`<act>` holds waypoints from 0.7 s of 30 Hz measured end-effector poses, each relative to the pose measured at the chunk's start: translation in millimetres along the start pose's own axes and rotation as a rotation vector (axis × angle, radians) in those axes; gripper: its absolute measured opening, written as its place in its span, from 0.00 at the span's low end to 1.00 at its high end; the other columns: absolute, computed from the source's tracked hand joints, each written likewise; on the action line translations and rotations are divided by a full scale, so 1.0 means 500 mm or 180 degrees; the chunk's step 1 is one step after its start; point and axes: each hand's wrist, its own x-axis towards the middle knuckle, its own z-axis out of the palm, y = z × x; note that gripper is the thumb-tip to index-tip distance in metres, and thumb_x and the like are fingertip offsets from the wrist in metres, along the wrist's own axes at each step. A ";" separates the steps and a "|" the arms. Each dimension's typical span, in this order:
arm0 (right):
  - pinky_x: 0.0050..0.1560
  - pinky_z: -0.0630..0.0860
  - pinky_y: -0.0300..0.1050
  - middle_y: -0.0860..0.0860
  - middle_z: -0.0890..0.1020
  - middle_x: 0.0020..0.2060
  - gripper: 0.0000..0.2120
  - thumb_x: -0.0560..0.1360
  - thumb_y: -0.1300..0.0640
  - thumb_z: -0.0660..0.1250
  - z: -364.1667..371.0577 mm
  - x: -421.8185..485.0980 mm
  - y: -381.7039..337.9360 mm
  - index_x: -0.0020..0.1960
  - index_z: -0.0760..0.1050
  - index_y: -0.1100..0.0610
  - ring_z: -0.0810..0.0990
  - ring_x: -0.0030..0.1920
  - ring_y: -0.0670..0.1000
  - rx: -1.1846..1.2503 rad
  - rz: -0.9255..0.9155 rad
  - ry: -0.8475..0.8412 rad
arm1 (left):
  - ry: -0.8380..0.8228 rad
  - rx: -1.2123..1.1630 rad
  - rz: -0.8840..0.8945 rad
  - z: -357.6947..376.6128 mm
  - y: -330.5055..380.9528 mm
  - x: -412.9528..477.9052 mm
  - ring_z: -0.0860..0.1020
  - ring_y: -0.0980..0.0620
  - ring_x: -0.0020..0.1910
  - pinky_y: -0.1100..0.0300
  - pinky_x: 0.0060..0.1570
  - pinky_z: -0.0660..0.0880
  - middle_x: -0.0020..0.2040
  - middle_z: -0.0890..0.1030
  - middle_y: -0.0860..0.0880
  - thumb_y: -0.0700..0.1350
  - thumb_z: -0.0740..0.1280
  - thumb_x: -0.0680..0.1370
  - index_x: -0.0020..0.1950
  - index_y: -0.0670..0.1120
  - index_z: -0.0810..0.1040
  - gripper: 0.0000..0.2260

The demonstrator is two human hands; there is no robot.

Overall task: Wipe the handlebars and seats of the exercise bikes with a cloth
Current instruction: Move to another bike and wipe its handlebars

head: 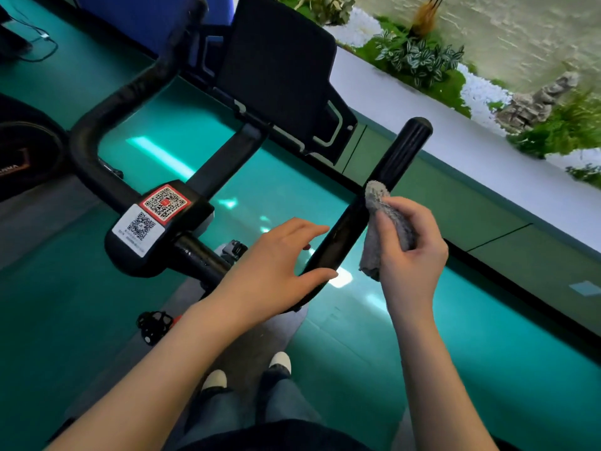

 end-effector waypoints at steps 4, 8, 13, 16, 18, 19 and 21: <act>0.57 0.71 0.35 0.49 0.81 0.49 0.07 0.74 0.66 0.68 0.016 -0.029 -0.018 0.51 0.79 0.59 0.78 0.52 0.43 -0.0226 0.0112 -0.0101 | -0.0105 -0.0025 0.0120 -0.014 -0.013 -0.012 0.74 0.58 0.53 0.59 0.57 0.70 0.58 0.75 0.56 0.58 0.68 0.72 0.67 0.51 0.71 0.26; 0.56 0.72 0.36 0.46 0.82 0.48 0.07 0.73 0.61 0.68 0.011 -0.082 -0.031 0.49 0.80 0.54 0.79 0.53 0.43 -0.0196 0.0229 -0.0326 | -0.0312 0.0048 0.0298 -0.020 -0.020 -0.023 0.73 0.56 0.55 0.54 0.59 0.69 0.58 0.75 0.55 0.59 0.67 0.73 0.68 0.50 0.70 0.26; 0.60 0.73 0.46 0.49 0.82 0.51 0.07 0.74 0.64 0.68 0.017 -0.047 -0.048 0.49 0.78 0.54 0.78 0.56 0.51 -0.0359 0.0209 0.0013 | -0.0393 0.0025 0.0422 -0.019 -0.024 -0.037 0.73 0.55 0.57 0.56 0.59 0.69 0.61 0.73 0.55 0.60 0.67 0.72 0.71 0.50 0.67 0.30; 0.61 0.70 0.45 0.43 0.80 0.51 0.10 0.74 0.65 0.69 0.043 -0.065 -0.056 0.50 0.77 0.51 0.76 0.58 0.51 -0.0565 0.0122 -0.0026 | -0.0449 -0.0023 0.0496 -0.023 -0.027 -0.036 0.73 0.54 0.57 0.55 0.59 0.69 0.61 0.73 0.54 0.59 0.67 0.73 0.71 0.49 0.67 0.30; 0.60 0.71 0.43 0.41 0.79 0.51 0.10 0.72 0.65 0.69 0.047 -0.092 -0.058 0.49 0.77 0.51 0.77 0.57 0.49 -0.0526 0.0068 0.0008 | -0.0463 -0.0024 0.0551 -0.026 -0.030 -0.033 0.73 0.54 0.56 0.54 0.59 0.70 0.60 0.74 0.53 0.59 0.67 0.73 0.71 0.48 0.68 0.29; 0.59 0.72 0.42 0.41 0.80 0.50 0.10 0.72 0.64 0.70 0.044 -0.103 -0.058 0.48 0.78 0.51 0.79 0.56 0.49 -0.0478 0.0051 0.0025 | -0.0481 -0.0021 0.0571 -0.028 -0.032 -0.030 0.73 0.54 0.56 0.53 0.58 0.70 0.60 0.74 0.53 0.59 0.67 0.73 0.70 0.48 0.68 0.29; 0.56 0.74 0.41 0.44 0.82 0.48 0.08 0.71 0.63 0.71 0.034 -0.100 -0.062 0.47 0.79 0.53 0.80 0.53 0.47 -0.0424 0.0066 0.0059 | -0.0508 -0.0017 0.0579 -0.030 -0.038 -0.023 0.74 0.54 0.56 0.53 0.58 0.70 0.59 0.74 0.53 0.60 0.67 0.73 0.70 0.49 0.69 0.29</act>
